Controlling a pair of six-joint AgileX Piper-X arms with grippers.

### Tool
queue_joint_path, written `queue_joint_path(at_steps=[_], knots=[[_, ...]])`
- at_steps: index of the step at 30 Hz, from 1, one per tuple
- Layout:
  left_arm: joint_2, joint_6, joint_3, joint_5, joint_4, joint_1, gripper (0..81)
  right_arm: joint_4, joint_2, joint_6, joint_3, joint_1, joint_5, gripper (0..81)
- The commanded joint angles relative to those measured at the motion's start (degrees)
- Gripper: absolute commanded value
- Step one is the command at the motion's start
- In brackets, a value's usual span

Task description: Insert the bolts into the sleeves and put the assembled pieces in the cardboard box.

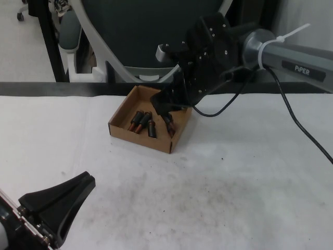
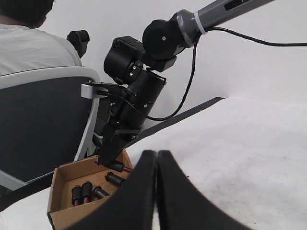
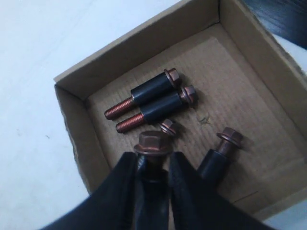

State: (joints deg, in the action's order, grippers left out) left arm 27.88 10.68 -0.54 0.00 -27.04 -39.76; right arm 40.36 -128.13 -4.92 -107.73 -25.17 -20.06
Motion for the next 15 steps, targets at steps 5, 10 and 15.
queue_joint_path(at_steps=[5, 10, 15], knots=[[-0.36, 0.07, 0.54, -0.35, -0.15, -0.28, 0.8, 0.50, 1.15, -1.54, -0.39, 0.17, -0.36, 22.7], [-0.36, 0.07, 0.54, -0.35, -0.15, -0.28, 0.8, 0.51, 1.15, 1.04, -0.39, 0.17, 3.20, 46.3], [-0.36, 0.07, 0.54, -0.35, -0.15, -0.28, 0.8, 0.87, 1.15, -0.35, -0.39, 0.17, 3.34, 26.5]])
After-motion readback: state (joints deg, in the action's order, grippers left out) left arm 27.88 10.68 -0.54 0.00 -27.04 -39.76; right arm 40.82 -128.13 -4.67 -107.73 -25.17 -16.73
